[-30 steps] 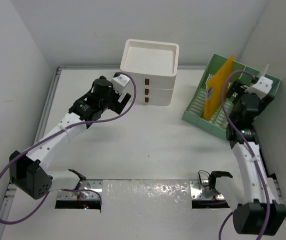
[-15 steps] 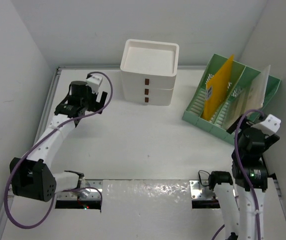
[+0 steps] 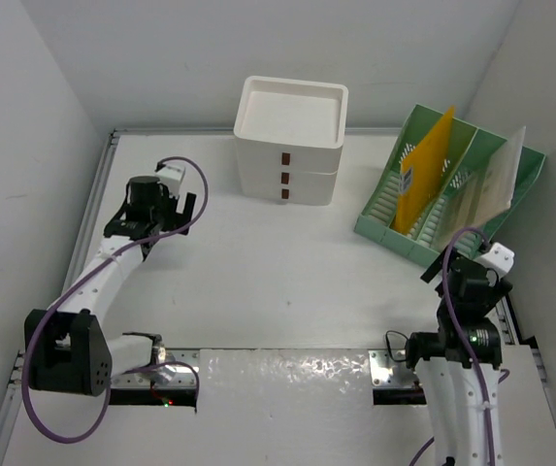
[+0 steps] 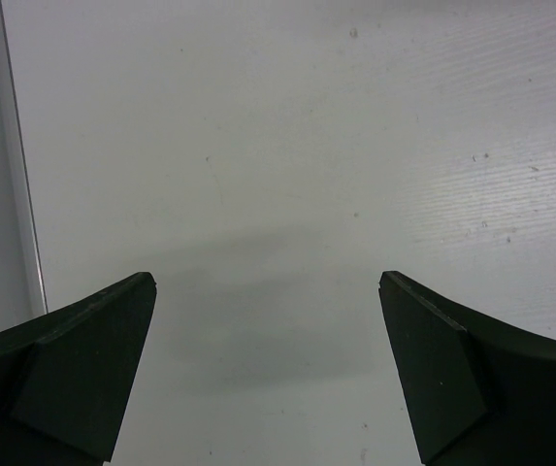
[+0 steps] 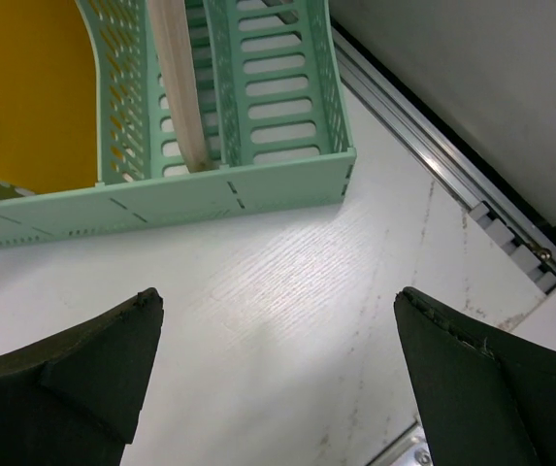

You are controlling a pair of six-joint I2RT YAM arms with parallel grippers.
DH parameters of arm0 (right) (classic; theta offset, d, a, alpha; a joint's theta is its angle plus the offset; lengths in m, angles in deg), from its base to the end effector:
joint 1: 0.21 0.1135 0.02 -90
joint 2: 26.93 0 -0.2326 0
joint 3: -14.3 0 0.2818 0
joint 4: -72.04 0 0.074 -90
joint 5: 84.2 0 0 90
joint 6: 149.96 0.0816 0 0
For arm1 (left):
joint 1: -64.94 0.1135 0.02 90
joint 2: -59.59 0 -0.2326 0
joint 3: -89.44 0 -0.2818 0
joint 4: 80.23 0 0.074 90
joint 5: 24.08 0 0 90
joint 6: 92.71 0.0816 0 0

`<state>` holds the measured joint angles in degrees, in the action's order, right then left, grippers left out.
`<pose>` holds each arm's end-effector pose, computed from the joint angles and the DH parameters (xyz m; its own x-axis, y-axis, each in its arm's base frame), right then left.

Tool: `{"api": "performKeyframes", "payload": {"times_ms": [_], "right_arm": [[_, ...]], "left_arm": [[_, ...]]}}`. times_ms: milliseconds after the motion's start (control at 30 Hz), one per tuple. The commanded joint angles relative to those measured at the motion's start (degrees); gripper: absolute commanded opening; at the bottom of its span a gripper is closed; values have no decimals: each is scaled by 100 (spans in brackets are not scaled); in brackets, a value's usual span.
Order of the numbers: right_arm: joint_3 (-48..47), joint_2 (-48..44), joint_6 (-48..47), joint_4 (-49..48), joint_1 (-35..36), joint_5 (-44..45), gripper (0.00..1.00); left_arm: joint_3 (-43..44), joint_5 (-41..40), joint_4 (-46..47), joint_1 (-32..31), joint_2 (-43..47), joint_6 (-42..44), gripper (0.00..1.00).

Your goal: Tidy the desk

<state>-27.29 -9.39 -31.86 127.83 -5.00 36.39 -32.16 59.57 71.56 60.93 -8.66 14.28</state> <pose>0.1741 -0.0563 0.2226 -0.2254 0.4258 -0.8763 0.6908 0.7041 0.1644 0.3334 -0.0143 0.1857 -0.5932 0.3327 -0.7331 0.1631 0.9414 0.2953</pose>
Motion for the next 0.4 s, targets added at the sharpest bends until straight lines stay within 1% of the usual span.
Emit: {"api": "performKeyframes", "payload": {"times_ms": [0,133,367], "right_arm": [[196,-189,222,-325,-21,-53,99],[328,-382,232,-413,-21,-62,99],[346,-331,99,-510,-21,17,99]], "left_arm": [[-58,2,318,50,136,-117,99],[-41,-86,256,50,119,-126,100],[-58,-24,247,93,110,-108,99]]}}
